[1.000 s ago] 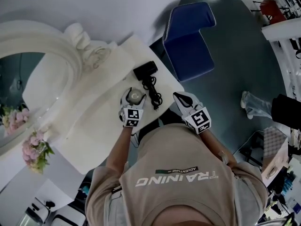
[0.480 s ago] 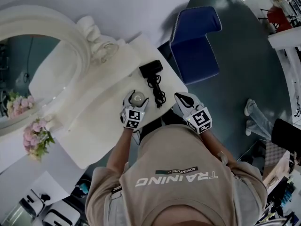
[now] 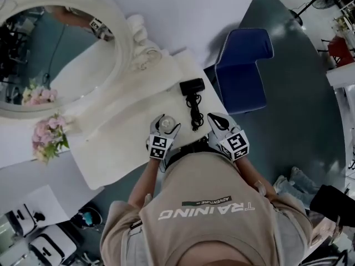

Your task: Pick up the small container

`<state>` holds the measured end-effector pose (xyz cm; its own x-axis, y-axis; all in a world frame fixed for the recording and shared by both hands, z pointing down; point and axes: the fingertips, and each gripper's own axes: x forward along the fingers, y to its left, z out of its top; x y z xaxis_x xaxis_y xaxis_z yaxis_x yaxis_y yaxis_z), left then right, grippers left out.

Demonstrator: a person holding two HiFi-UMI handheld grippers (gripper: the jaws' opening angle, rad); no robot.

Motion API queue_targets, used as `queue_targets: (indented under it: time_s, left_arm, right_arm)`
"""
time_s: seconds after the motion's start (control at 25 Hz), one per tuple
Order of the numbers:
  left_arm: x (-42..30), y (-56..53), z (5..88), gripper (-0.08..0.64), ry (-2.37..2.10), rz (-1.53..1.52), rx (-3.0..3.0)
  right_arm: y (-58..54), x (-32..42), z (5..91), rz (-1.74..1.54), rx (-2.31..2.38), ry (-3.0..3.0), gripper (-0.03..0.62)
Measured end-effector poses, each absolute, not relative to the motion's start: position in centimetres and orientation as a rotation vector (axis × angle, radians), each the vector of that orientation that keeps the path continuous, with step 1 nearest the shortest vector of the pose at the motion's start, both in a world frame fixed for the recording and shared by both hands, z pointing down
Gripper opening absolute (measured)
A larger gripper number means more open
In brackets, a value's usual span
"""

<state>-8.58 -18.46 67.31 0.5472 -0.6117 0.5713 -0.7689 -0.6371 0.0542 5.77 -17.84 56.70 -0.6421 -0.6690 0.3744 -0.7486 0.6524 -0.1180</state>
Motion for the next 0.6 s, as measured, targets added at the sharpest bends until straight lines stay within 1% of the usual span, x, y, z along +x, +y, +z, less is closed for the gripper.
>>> queue_targets:
  time_s: [0.36, 0.6]
  left_arm:
    - [-10.1, -18.3, 59.4, 0.351, -1.229, 0.664, 2.523]
    - [-10.7, -18.2, 56.1, 0.351, -1.276, 0.637, 2.540]
  right_arm:
    - [-18.6, 4.5, 54.9, 0.350, 1.087, -2.652, 0.003]
    - [-18.8, 4.1, 53.2, 0.226, 0.994, -2.676, 0.003]
